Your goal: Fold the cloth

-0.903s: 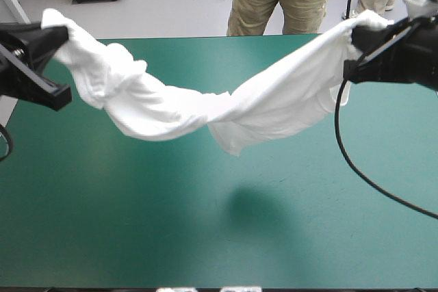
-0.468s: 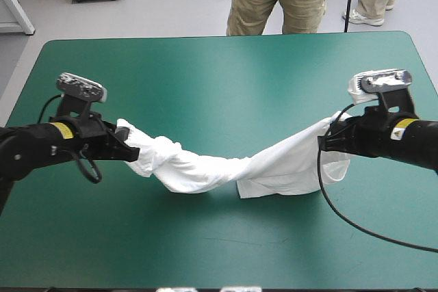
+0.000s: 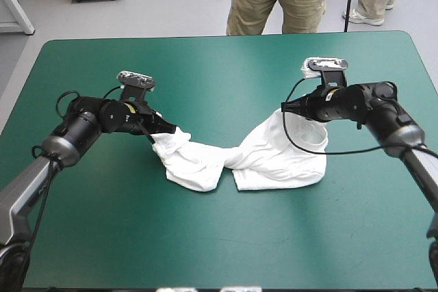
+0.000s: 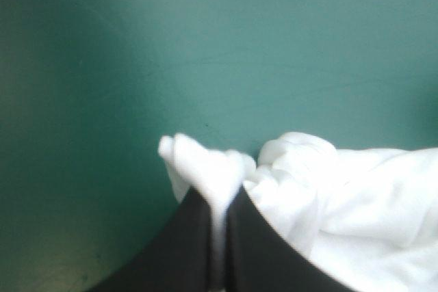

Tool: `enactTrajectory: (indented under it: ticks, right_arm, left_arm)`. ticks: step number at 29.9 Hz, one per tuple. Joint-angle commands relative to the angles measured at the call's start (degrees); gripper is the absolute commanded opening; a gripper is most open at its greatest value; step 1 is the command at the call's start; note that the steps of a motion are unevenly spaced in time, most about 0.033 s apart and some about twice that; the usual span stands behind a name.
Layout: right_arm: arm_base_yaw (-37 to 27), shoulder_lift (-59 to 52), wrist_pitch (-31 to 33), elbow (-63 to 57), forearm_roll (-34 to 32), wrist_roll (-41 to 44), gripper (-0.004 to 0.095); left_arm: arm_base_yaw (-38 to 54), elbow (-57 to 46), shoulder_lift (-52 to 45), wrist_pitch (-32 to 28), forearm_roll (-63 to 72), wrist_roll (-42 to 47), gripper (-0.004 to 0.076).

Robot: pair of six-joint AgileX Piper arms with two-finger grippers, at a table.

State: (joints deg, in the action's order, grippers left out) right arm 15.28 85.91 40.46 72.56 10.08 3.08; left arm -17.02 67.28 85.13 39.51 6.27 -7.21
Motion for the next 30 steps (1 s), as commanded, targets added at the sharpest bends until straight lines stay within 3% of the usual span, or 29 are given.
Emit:
enactTrajectory:
  ticks: [1,8,10,12,15,18,20,22,27,30]
  right_arm:
    - [-0.4,3.5,-3.9,5.6,-1.4,-0.3,-0.0017]
    - [-0.4,12.6,-4.1,13.1,-2.5,0.1,0.0]
    - [-0.4,14.5,-3.7,14.5,-2.4,0.1,0.008]
    - [-0.4,15.9,-2.8,15.5,-2.2,0.4,0.0227]
    - [-0.4,17.6,-1.4,16.2,-2.2,0.4,0.0459]
    - [-0.7,18.3,0.6,16.8,-2.2,1.5,0.0589]
    - [-1.1,18.3,1.5,16.9,-2.1,1.6,0.059]
    - [-1.3,18.0,2.2,16.9,-2.6,1.6,0.0582]
    - [-1.6,14.9,3.4,16.9,-4.7,1.2,0.0581]
    - [-2.1,11.7,5.0,16.9,-4.8,1.2,0.0581]
  left_arm:
    - [0.0,3.5,2.5,-5.3,-0.2,0.6,-0.0009]
    - [0.0,5.4,7.9,-12.7,-2.0,0.6,-0.0009]
    - [0.0,5.4,8.7,-14.0,-2.0,0.8,-0.0008]
    - [0.0,5.4,9.4,-14.5,-2.6,1.6,0.0011]
    - [0.0,5.4,10.2,-14.3,-3.0,2.1,0.0136]
    - [0.0,5.4,10.3,-13.8,-3.4,2.0,0.0384]
    - [0.0,6.4,10.1,-12.2,-3.5,2.0,0.0533]
    - [0.0,8.3,10.1,-8.3,-3.5,2.0,0.0595]
    - [0.0,15.9,9.2,4.3,-6.3,2.0,0.0581]
    - [0.0,18.1,6.8,6.1,-6.3,1.5,0.0548]
